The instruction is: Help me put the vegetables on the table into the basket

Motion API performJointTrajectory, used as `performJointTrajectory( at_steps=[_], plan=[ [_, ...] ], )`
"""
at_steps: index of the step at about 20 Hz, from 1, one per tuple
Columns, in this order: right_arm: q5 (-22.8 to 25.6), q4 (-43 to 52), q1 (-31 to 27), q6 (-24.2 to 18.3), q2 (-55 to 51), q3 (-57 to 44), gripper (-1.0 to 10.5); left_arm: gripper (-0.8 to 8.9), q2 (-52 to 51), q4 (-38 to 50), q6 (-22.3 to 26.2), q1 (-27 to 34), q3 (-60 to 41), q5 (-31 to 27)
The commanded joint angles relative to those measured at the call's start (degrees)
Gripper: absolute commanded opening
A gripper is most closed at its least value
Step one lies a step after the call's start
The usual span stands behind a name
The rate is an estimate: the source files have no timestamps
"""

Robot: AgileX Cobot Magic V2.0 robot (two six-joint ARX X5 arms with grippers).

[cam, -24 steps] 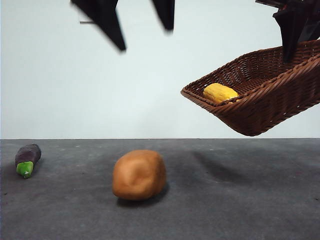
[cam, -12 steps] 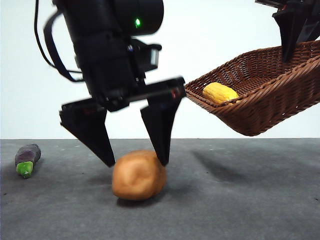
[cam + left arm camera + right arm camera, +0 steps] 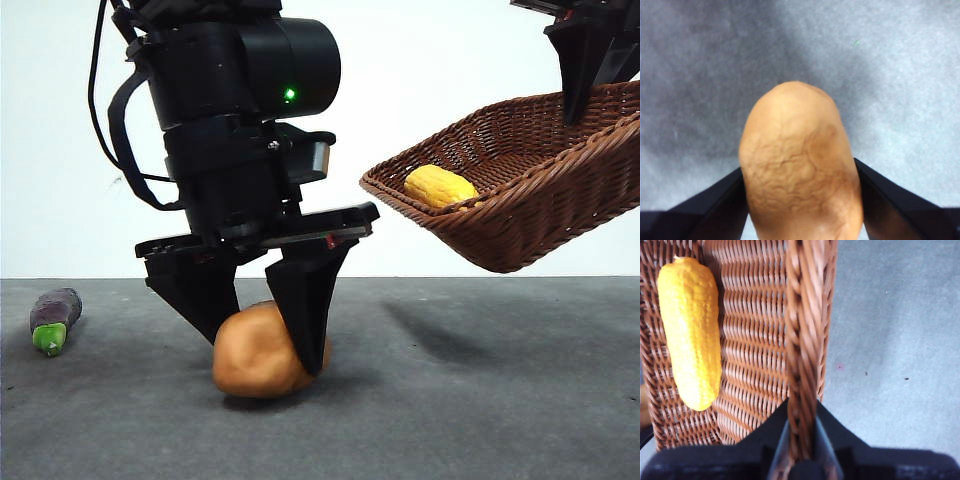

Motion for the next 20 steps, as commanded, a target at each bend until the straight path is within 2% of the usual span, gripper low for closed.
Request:
performJointTrajectory(
  at_steps=[1,4,8,11,16,20],
  plan=[
    [-0.4,0.3,0.0,-0.2,0.2,0.0,-0.2,-0.09,-0.4,-1.0,2.2,0.1,-0.2,1.5],
    [-0.4,0.3,0.0,-0.2,0.2,0.0,-0.2,-0.09,-5.3,-3.6,2.5,-0.4,-0.2,6.1],
    [-0.4,0.4,0.0,-0.2,0.2,0.0,-0.2,-0.09,-16.8,-4.4,2.3,-3.2,-0.2,5.5],
    [-0.7,0.3,0.2,1.2,0.2,0.0,-0.2,-0.09,-24.3,-0.4,2.3,-5.4,-0.2,5.5],
    [-3.0,-1.1,3.8,1.5,0.2,0.0,-0.2,-0.09,-26.8,8.8,2.4,-6.9,-0.2,5.6],
    [-3.1,-0.9,8.6,4.3,0.2,0.0,-0.2,-0.09,-25.2,12.0,2.5,-7.3,-0.2,5.6]
  ],
)
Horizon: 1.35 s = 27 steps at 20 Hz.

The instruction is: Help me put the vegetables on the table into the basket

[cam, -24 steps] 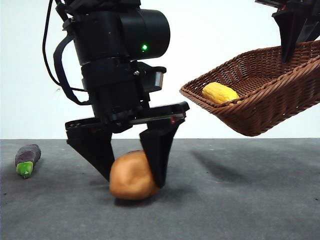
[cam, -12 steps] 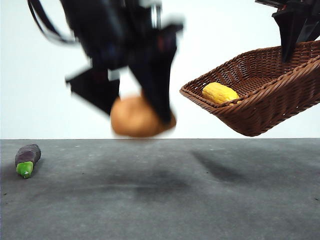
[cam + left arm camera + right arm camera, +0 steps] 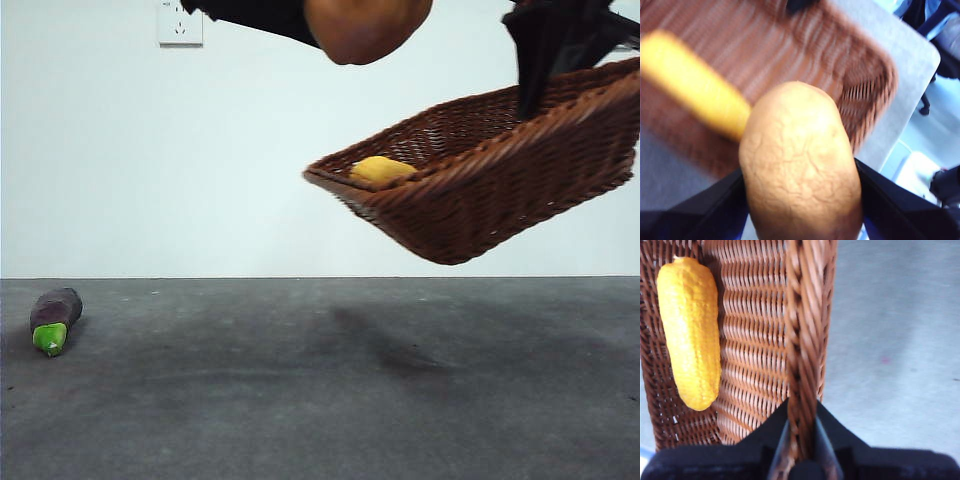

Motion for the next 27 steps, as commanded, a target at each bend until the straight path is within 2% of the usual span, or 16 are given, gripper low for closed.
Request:
performJointTrajectory(
  at_steps=[1,7,10,13,14,19,22,25,27],
  plan=[
    [-0.6,0.8,2.3,3.2,0.2,0.0,-0.2,-0.08,1.4,0.7,0.9,-0.3,-0.3,-0.1],
    [-1.0,4.0,8.6,8.1,0.3,0.0,-0.2,0.09,6.2,0.9,0.8,-1.7,-0.3,-0.9],
    [-1.0,4.3,10.4,8.4,0.3,0.0,-0.2,1.74,8.2,0.9,0.5,-3.0,-0.3,-4.7],
    [-1.0,4.0,10.8,8.6,0.3,0.0,-0.2,4.88,8.5,0.7,-0.5,-3.7,-0.3,-6.2],
    [-1.0,3.7,10.8,8.6,0.3,0.0,-0.2,5.17,8.5,0.7,-0.5,-3.7,-0.3,-6.2],
    [0.7,3.2,10.6,8.0,0.5,0.0,-0.2,5.14,6.4,0.9,1.9,-3.6,-0.3,-7.3],
    [1.8,3.2,8.5,7.2,0.5,0.0,-0.2,5.03,-1.2,-1.6,5.7,-3.2,-0.3,-16.3],
    [1.8,2.7,5.6,5.9,0.5,0.0,-0.2,5.03,-9.8,-11.1,6.6,0.5,-0.3,-28.4],
    [1.8,2.2,4.0,4.9,0.5,0.0,-0.2,5.03,-12.9,-17.1,6.1,6.9,-0.3,-29.3]
  ],
)
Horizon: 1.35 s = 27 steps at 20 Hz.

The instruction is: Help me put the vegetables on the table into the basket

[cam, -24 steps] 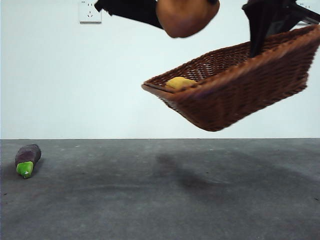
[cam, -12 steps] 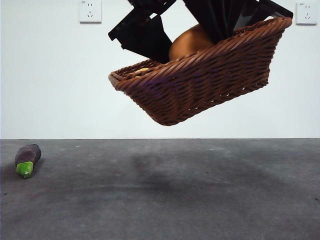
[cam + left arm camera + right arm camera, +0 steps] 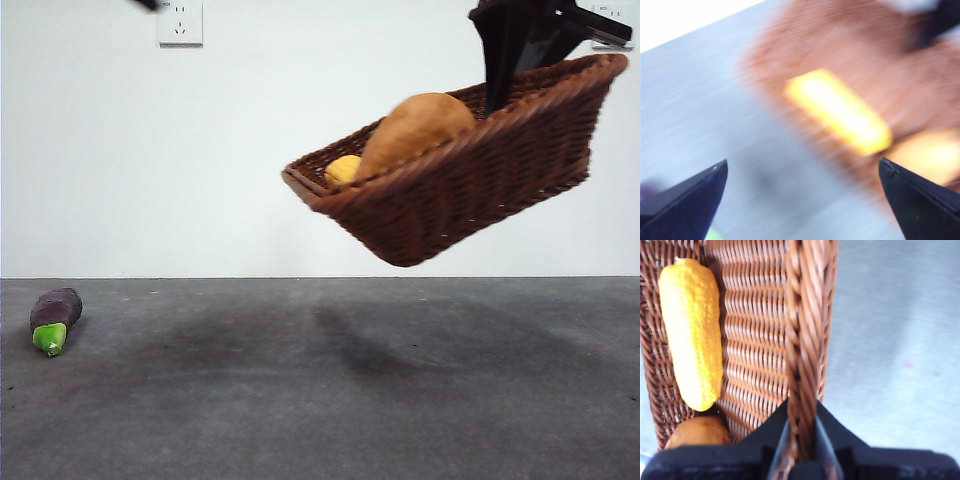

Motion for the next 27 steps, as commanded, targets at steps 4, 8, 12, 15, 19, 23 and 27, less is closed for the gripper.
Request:
performJointTrajectory(
  at_steps=[4,8,12,15,19,23,27],
  plan=[
    [-0.5,0.1,-1.7,-2.1,0.5,0.0,-0.2,5.03,0.7,-7.6,-0.9,20.4,-0.3,5.6],
    [-0.5,0.0,-1.7,-2.3,0.5,0.0,-0.2,5.03,7.9,-4.6,-0.9,32.8,-0.3,16.8],
    [-0.5,-0.3,-1.7,-2.4,0.5,0.0,-0.2,5.03,17.2,-1.3,-0.2,38.5,-0.3,21.9],
    [-0.5,-0.4,-1.7,-2.4,0.5,0.0,-0.2,5.03,24.1,1.5,-0.5,40.0,-0.3,21.9],
    [-0.5,-0.5,-1.7,-2.4,0.5,0.0,-0.2,5.03,31.6,4.0,-0.6,41.8,-0.3,21.7],
    [-0.5,-1.0,-1.7,-2.6,0.5,0.0,-0.2,5.03,35.2,6.6,-1.0,43.9,-0.3,21.6],
    [-0.5,-0.7,-1.6,-2.7,0.5,0.0,-0.2,5.02,37.7,7.7,-0.9,45.4,-0.3,22.4]
  ],
)
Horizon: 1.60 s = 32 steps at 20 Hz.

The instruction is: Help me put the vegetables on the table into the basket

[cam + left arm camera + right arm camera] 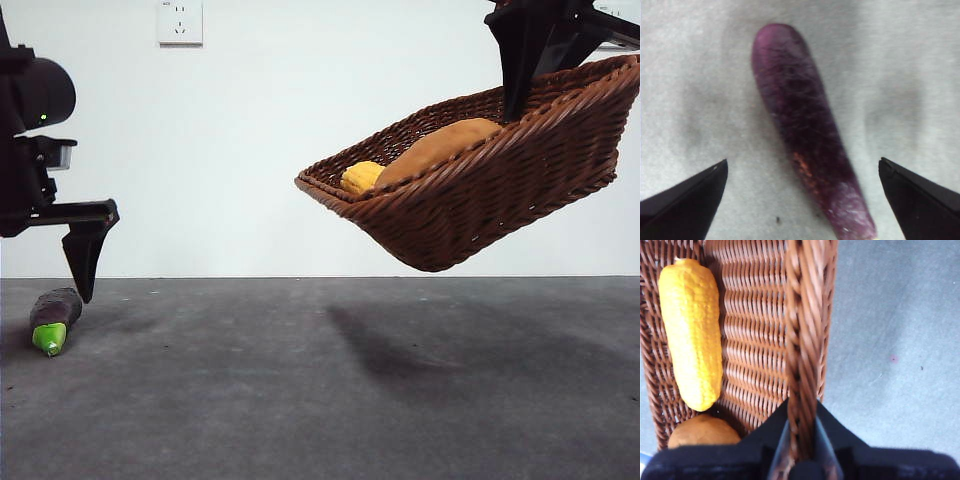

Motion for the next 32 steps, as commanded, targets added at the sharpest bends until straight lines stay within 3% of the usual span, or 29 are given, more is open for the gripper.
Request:
performJointTrajectory(
  at_steps=[1,3,7,11,13,15,17,22,26,32],
  plan=[
    [-0.6,0.7,0.0,-0.4,0.4,0.0,-0.2,5.02,1.8,0.3,-0.1,0.5,-0.3,0.8],
    [-0.6,1.0,0.0,-0.4,0.4,0.0,-0.2,4.94,2.2,0.8,0.0,0.7,-0.3,1.1],
    [-0.6,1.0,0.0,-0.3,0.4,0.0,-0.2,1.52,2.2,1.6,0.3,0.6,-0.3,1.4],
    [-0.6,1.0,0.0,-0.2,0.4,0.0,-0.2,1.11,2.2,2.0,0.3,0.6,-0.3,1.5],
    [-0.6,1.0,0.0,-0.2,0.4,0.0,-0.2,0.22,2.2,2.2,0.5,0.7,-0.3,1.5],
    [-0.6,0.9,0.0,-0.2,0.4,0.0,-0.2,0.21,2.2,2.3,0.6,0.7,-0.3,1.7],
    [-0.6,1.0,0.0,-0.2,0.4,0.0,-0.2,0.21,1.7,2.3,0.6,0.7,-0.2,5.7],
    [-0.6,1.1,0.0,-0.1,0.4,0.0,-0.2,0.21,-3.6,2.3,0.5,0.5,0.1,28.0],
    [-0.6,1.2,0.0,0.0,0.4,0.0,-0.2,0.22,-11.8,2.2,-0.7,-1.6,0.1,39.6],
    [-0.6,1.6,0.1,1.4,0.4,0.0,-0.2,0.22,-22.8,3.8,-2.5,-11.5,0.1,39.2]
  ],
)
